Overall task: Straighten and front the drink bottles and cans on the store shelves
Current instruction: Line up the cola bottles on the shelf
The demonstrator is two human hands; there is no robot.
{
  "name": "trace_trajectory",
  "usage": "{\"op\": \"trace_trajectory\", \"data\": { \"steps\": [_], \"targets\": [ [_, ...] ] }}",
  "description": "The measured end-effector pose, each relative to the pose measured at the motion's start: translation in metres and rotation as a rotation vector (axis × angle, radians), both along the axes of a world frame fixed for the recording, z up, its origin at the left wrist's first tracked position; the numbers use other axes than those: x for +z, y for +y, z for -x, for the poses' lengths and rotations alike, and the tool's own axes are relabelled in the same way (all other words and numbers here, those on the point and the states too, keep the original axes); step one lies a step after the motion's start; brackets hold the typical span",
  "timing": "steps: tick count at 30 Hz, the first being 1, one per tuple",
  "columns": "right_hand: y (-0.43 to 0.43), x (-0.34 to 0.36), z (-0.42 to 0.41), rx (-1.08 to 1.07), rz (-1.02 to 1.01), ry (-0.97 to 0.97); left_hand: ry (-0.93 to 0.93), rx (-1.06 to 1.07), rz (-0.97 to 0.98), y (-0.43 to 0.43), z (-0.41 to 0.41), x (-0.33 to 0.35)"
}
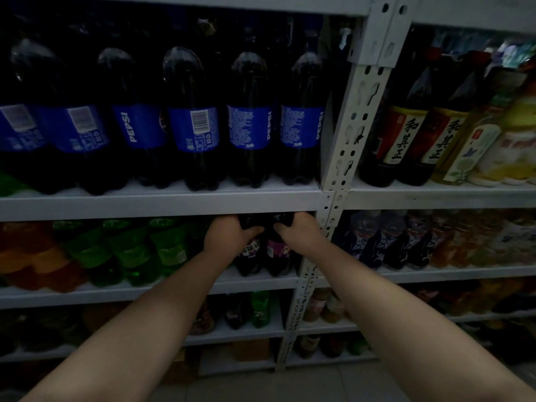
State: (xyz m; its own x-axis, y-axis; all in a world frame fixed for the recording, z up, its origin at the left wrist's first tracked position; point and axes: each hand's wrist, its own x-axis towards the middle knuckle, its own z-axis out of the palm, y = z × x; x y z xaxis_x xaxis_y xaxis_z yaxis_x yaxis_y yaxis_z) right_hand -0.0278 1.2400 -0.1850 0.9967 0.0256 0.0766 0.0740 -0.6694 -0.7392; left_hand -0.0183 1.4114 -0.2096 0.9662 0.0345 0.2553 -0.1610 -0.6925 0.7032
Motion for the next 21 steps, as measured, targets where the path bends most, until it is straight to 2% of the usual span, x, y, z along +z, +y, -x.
{"op": "trace_trajectory", "data": {
  "steps": [3,7,10,14,17,21],
  "targets": [
    [0.001,-0.003,-0.001,-0.031,0.100,-0.072,0.093,-0.054,-0.065,0.007,-0.006,0.002],
    [0.008,-0.008,0.002,-0.156,0.168,-0.146,0.214,-0.204,0.045,0.024,-0.010,0.005],
    [0.007,-0.010,0.003,-0.147,0.132,-0.105,0.196,-0.218,0.046,0.025,-0.010,0.005],
    [0.001,-0.016,0.003,-0.087,0.070,-0.004,0.060,-0.040,-0.073,0.013,-0.004,0.003],
    [0.001,-0.019,0.006,-0.108,0.018,-0.068,0.012,0.019,-0.184,0.003,0.002,0.001],
    [0.010,-0.019,0.012,-0.252,0.127,-0.180,0.071,-0.042,-0.265,0.008,-0.003,0.005]
  ]
}}
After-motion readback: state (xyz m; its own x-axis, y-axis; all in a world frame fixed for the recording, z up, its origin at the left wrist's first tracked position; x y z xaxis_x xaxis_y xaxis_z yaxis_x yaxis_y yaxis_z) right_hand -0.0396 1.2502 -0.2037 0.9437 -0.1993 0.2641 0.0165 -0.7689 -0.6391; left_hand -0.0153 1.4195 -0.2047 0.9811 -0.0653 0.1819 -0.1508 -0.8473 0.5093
